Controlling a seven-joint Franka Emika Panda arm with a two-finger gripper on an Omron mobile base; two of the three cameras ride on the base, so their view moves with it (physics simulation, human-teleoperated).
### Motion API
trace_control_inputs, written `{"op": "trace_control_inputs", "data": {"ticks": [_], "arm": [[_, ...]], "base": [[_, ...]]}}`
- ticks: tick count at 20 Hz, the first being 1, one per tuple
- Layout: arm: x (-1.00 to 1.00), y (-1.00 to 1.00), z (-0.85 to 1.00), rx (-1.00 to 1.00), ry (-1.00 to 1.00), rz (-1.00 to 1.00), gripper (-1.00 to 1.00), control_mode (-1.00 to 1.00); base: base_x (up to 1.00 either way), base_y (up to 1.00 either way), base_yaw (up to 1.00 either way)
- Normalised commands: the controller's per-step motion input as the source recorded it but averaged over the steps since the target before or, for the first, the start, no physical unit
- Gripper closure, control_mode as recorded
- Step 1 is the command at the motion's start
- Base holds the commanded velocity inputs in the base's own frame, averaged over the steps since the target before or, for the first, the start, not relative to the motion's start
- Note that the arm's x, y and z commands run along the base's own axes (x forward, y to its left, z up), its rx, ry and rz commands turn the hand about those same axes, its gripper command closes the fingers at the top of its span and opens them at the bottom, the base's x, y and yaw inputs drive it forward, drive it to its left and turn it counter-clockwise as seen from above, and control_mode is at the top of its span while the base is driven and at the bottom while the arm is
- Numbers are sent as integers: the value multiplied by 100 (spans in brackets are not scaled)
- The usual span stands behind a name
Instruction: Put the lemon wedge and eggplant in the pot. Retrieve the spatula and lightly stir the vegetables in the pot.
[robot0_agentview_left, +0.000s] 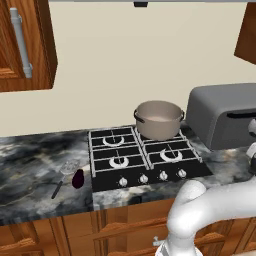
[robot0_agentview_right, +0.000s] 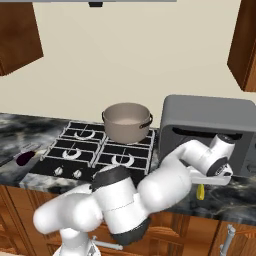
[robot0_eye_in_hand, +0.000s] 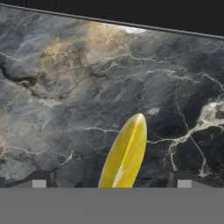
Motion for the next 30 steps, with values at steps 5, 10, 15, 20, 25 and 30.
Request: {"op": "trace_control_inputs", "data": {"ticks": [5, 10, 15, 20, 25, 30], "arm": [[9, -25, -19, 3, 0, 0, -100, -100], [0, -6, -18, 0, 0, 0, -100, -100], [-10, 0, -6, 0, 0, 0, -100, -100], [-25, 2, -6, 0, -5, 0, -100, -100], [-22, 17, -4, 0, -14, -4, -100, -100], [-11, 36, 0, 0, -15, -6, -100, -100]], "base": [[0, 0, 0], [0, 0, 0], [0, 0, 0], [0, 0, 0], [0, 0, 0], [0, 0, 0]]}}
